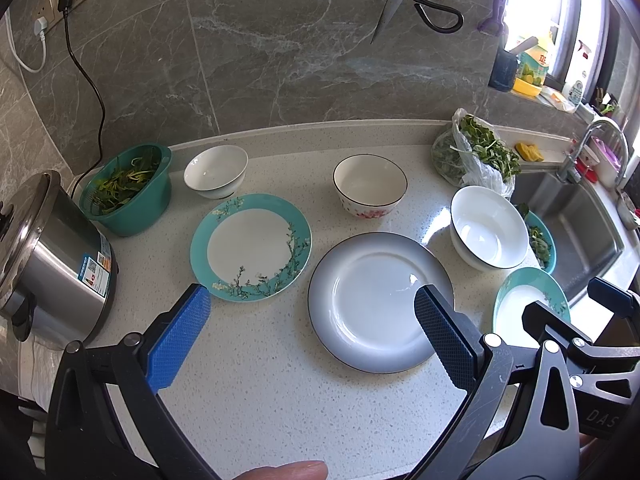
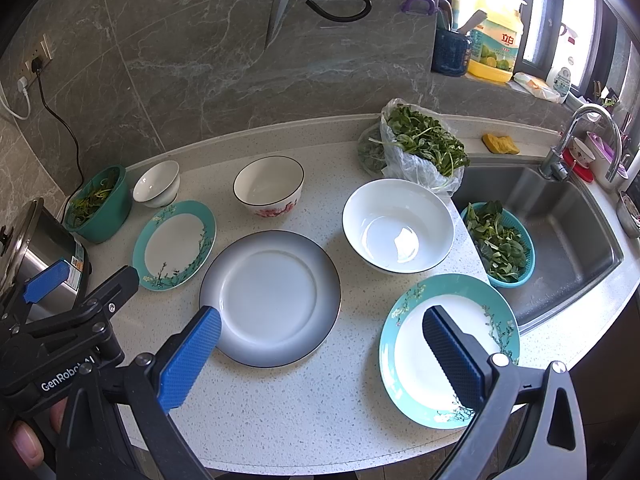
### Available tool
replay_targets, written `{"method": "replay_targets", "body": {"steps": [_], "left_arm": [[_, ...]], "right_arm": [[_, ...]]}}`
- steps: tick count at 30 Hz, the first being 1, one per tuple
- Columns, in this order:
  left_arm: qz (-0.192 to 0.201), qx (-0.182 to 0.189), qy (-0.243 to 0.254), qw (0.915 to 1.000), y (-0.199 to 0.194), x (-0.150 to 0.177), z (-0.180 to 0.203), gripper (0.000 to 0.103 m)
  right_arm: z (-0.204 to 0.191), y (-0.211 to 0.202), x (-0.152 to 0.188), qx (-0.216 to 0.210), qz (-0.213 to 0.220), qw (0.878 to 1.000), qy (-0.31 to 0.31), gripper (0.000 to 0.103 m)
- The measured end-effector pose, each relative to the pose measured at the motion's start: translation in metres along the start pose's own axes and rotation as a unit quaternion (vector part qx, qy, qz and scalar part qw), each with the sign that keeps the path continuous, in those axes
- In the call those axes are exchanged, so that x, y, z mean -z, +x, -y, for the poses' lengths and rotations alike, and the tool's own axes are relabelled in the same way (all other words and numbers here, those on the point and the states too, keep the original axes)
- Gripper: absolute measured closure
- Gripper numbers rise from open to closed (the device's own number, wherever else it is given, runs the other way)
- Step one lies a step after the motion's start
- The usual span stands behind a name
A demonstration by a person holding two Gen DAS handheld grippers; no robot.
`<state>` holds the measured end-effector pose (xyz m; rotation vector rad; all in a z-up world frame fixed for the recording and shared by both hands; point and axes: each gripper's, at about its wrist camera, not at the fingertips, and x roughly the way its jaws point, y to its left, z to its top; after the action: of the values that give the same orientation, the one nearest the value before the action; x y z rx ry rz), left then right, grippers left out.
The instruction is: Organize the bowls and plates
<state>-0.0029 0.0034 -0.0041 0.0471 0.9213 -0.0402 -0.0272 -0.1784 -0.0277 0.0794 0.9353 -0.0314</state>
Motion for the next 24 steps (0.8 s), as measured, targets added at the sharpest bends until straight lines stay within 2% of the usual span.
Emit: {"method": "replay_targets", "body": {"steps": [7, 13, 16, 19, 22, 24], "left_arm": [[0.0, 0.0, 0.0, 1.0, 0.001, 0.0, 0.0, 0.0], [-0.005, -0.002, 0.001, 1.0, -0.002, 0.014, 0.002, 0.0], [-0.01, -0.002, 0.007, 0.9999, 0.01, 0.017, -0.003, 0.0], [-0.029, 0.019, 0.01, 0.9994, 0.03, 0.029, -0.015, 0.0], [-0.07, 0.06, 0.007, 0.9957, 0.057, 0.045, -0.032, 0.0], [-0.098, 0.087, 0.001, 0.9913, 0.073, 0.054, -0.045, 0.001]], "right_arm": [[0.0, 0.001, -0.001, 0.0, -0.001, 1.0, 0.0, 0.0], [0.001, 0.002, -0.001, -0.001, -0.006, 1.0, 0.001, 0.0], [-0.001, 0.014, 0.002, -0.01, -0.017, 1.0, 0.002, 0.0], [-0.002, 0.023, 0.011, -0.025, -0.031, 0.999, 0.004, 0.0], [0.007, 0.042, 0.023, -0.108, -0.052, 0.992, 0.047, 0.0], [0.018, 0.055, 0.036, -0.183, -0.054, 0.977, 0.1, 0.001]]}}
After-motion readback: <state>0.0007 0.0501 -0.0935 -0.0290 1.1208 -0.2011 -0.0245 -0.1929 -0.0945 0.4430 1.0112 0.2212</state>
